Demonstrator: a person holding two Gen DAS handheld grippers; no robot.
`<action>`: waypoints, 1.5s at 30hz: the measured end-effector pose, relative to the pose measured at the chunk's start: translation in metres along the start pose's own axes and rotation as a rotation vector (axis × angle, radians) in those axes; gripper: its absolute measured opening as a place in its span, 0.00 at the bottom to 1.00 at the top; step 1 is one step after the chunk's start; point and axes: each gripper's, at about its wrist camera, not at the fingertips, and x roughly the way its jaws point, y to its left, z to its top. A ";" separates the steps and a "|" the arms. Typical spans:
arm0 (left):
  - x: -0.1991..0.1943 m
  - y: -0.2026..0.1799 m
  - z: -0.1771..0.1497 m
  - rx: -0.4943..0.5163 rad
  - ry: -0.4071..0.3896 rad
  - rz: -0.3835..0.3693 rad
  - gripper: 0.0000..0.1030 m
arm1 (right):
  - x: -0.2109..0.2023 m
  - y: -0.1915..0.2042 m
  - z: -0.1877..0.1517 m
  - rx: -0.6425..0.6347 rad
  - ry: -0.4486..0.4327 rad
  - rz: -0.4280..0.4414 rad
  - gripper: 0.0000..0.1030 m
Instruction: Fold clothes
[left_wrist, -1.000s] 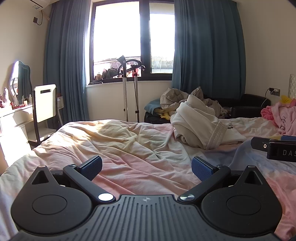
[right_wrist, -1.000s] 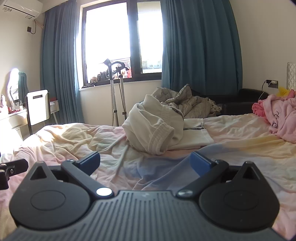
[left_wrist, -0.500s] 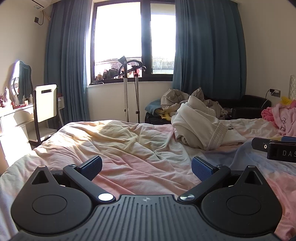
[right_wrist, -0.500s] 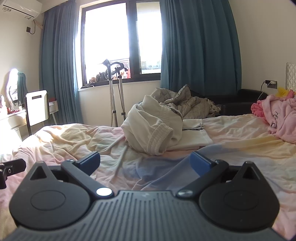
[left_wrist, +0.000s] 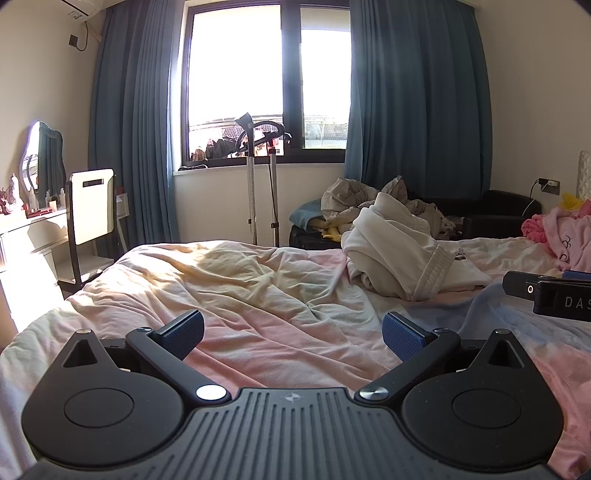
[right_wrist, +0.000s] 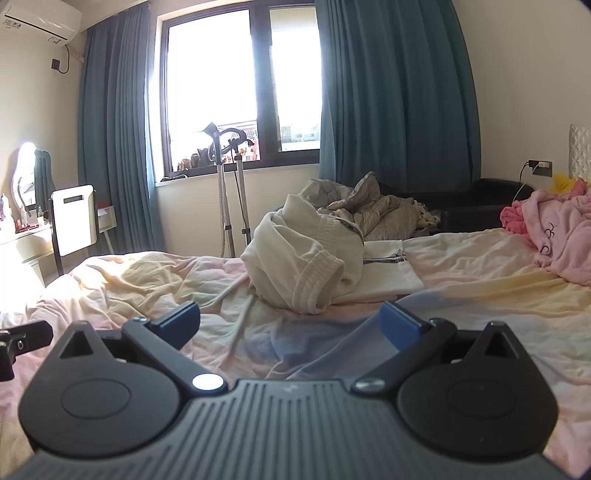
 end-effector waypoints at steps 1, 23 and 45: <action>0.000 0.000 0.000 0.000 0.001 0.000 1.00 | 0.000 0.000 0.000 0.003 0.001 0.001 1.00; 0.025 0.005 -0.015 -0.013 -0.013 0.062 1.00 | 0.027 -0.005 -0.007 0.015 -0.061 -0.025 1.00; 0.032 -0.005 -0.018 0.018 0.014 0.047 1.00 | 0.038 -0.012 0.018 0.053 -0.042 -0.030 1.00</action>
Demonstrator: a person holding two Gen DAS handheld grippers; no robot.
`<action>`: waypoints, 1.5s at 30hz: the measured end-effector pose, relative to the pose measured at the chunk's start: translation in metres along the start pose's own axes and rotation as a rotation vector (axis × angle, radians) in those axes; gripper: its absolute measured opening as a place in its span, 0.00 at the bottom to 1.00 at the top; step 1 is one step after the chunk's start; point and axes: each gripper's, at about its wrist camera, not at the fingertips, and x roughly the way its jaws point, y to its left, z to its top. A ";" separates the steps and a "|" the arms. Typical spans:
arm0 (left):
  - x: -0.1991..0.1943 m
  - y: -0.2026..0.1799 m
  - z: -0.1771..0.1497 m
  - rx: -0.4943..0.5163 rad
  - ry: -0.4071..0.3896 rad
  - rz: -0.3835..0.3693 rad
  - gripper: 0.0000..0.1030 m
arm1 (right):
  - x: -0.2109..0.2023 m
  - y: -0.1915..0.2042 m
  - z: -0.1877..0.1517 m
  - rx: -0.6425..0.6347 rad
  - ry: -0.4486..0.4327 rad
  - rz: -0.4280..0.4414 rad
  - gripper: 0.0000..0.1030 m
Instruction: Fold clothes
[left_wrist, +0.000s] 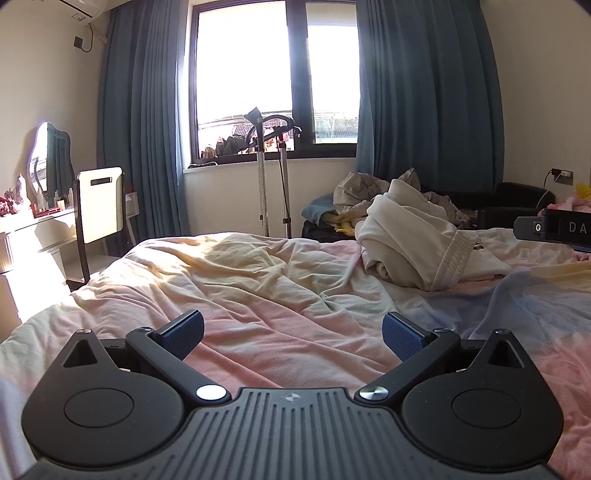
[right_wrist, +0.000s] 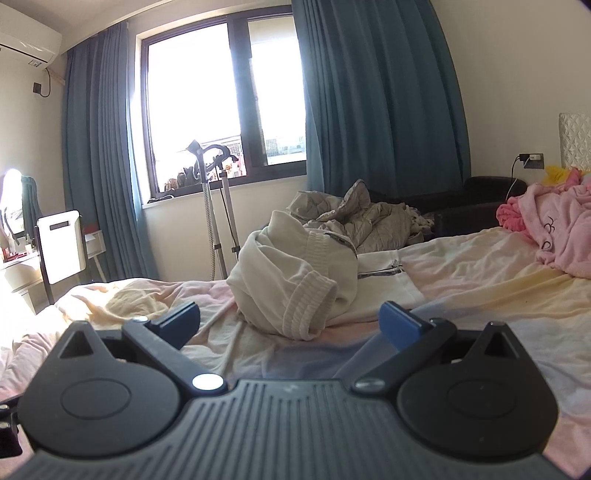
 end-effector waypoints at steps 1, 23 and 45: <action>-0.001 -0.001 0.000 0.005 0.002 0.001 1.00 | 0.002 -0.001 0.005 -0.016 0.007 0.000 1.00; 0.166 -0.194 0.018 0.344 -0.082 -0.212 0.95 | 0.036 -0.104 0.023 0.122 0.100 -0.098 1.00; 0.170 -0.110 0.084 -0.031 -0.146 -0.109 0.34 | 0.066 -0.085 -0.010 0.078 0.170 -0.038 1.00</action>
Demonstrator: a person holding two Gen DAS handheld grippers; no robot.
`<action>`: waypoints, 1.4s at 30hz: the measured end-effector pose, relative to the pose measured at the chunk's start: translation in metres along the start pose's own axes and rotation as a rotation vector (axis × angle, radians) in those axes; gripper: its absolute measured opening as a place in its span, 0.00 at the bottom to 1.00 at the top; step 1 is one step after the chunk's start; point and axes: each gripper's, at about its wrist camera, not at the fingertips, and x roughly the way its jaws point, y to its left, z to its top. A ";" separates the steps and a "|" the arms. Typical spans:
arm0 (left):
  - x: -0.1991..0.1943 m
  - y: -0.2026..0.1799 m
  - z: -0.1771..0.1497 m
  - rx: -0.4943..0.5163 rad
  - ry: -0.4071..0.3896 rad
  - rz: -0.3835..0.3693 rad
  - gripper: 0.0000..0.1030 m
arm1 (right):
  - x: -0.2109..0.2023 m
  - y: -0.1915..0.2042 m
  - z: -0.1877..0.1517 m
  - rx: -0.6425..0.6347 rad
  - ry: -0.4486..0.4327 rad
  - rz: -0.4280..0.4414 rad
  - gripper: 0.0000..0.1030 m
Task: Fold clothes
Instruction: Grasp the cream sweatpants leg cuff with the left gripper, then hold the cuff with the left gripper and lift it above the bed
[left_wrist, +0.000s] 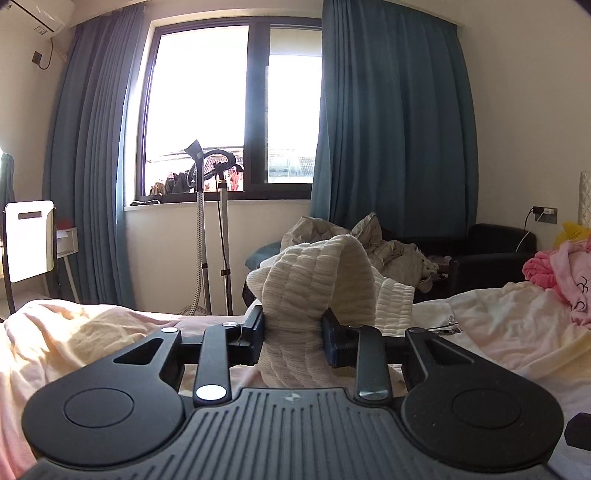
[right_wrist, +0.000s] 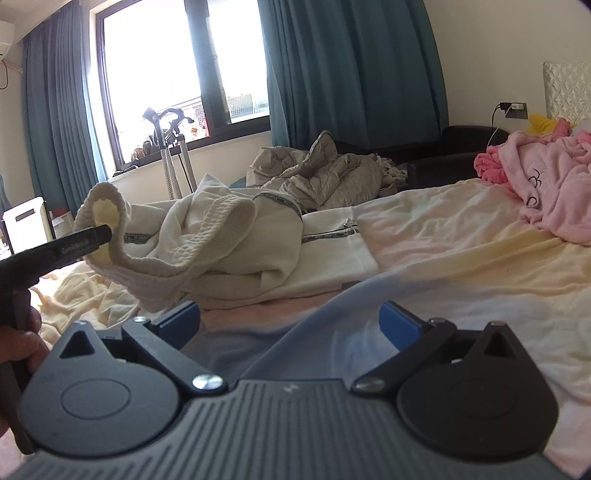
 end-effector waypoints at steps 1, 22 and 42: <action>-0.008 0.012 0.001 -0.009 0.010 0.007 0.33 | 0.000 0.006 -0.005 -0.005 0.013 0.017 1.00; -0.030 0.084 -0.040 -0.117 0.074 -0.011 0.09 | 0.047 0.097 -0.104 -0.234 0.260 0.054 1.00; -0.032 0.080 -0.057 -0.143 0.053 -0.001 0.09 | 0.050 0.097 -0.103 -0.232 0.267 0.045 1.00</action>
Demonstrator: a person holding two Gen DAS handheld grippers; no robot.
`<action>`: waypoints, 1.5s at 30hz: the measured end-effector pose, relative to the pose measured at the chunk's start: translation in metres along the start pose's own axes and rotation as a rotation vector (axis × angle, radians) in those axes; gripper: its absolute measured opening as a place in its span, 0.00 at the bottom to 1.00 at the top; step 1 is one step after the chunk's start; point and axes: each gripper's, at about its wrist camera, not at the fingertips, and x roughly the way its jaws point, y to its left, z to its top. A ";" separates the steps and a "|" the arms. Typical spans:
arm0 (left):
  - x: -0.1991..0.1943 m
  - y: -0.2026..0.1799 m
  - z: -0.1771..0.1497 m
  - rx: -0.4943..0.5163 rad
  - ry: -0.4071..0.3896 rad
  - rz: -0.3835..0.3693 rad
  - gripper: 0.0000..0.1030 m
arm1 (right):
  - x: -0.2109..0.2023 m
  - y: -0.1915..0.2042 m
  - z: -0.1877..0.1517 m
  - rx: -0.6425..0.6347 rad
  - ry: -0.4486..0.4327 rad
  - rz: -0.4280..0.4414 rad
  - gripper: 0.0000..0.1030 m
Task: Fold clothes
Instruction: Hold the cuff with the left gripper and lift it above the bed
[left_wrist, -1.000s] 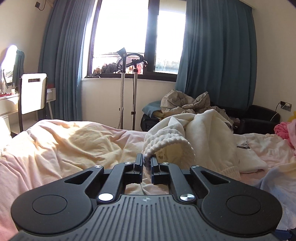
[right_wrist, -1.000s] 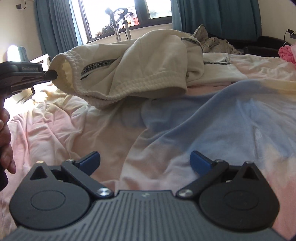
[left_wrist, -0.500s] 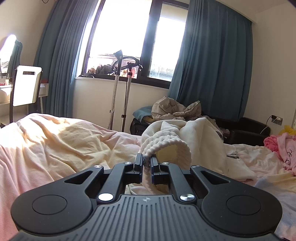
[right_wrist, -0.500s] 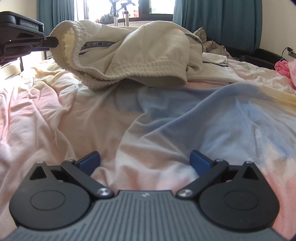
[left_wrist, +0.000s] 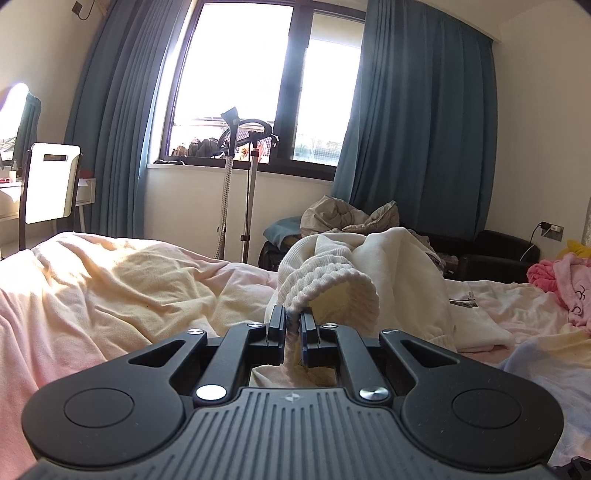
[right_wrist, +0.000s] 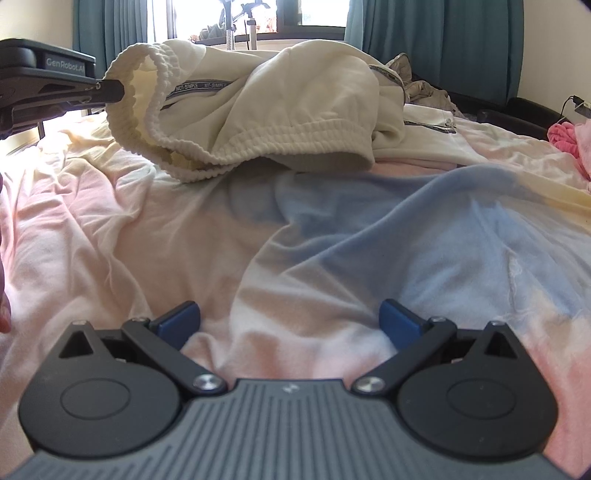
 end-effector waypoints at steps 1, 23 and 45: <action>0.000 0.000 -0.001 0.003 0.001 0.000 0.09 | 0.000 0.000 0.000 0.000 0.000 0.000 1.00; -0.001 -0.001 -0.002 -0.019 0.006 -0.007 0.09 | 0.000 0.000 0.000 0.000 -0.001 0.001 1.00; 0.005 0.016 0.009 -0.098 0.030 0.016 0.09 | 0.000 -0.001 -0.001 0.001 -0.007 0.001 1.00</action>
